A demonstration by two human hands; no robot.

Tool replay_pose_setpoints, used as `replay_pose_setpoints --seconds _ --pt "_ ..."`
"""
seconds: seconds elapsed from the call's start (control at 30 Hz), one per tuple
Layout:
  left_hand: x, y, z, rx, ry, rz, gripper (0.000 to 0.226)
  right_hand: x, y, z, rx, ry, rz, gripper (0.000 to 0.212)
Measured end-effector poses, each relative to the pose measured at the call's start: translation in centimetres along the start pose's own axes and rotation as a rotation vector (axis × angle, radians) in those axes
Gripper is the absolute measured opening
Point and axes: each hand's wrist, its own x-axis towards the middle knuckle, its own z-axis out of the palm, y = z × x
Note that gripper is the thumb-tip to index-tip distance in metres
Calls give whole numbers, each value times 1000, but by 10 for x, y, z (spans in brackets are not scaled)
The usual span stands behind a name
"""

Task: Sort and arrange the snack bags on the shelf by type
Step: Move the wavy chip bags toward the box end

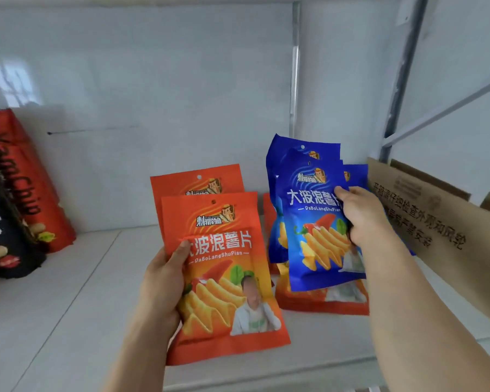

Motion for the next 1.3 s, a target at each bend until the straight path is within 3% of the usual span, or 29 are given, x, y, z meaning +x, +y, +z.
replay_pose_setpoints --seconds 0.57,0.73,0.97,1.07,1.17,1.3 --pt "55 -39 167 145 13 0 23 139 -2 -57 -203 162 -124 25" --pt "70 -50 197 297 72 99 28 154 0 -52 -241 102 -184 25" --pt "86 -64 222 388 92 169 31 148 -2 -58 -333 -50 -320 42" --pt "89 -66 231 414 95 203 33 141 -1 -58 -550 9 -447 57" --pt "93 -67 237 456 122 235 34 125 -1 -60 -729 98 -530 57" --pt "95 -70 247 511 144 244 35 97 -2 -71 -568 -101 -448 48"
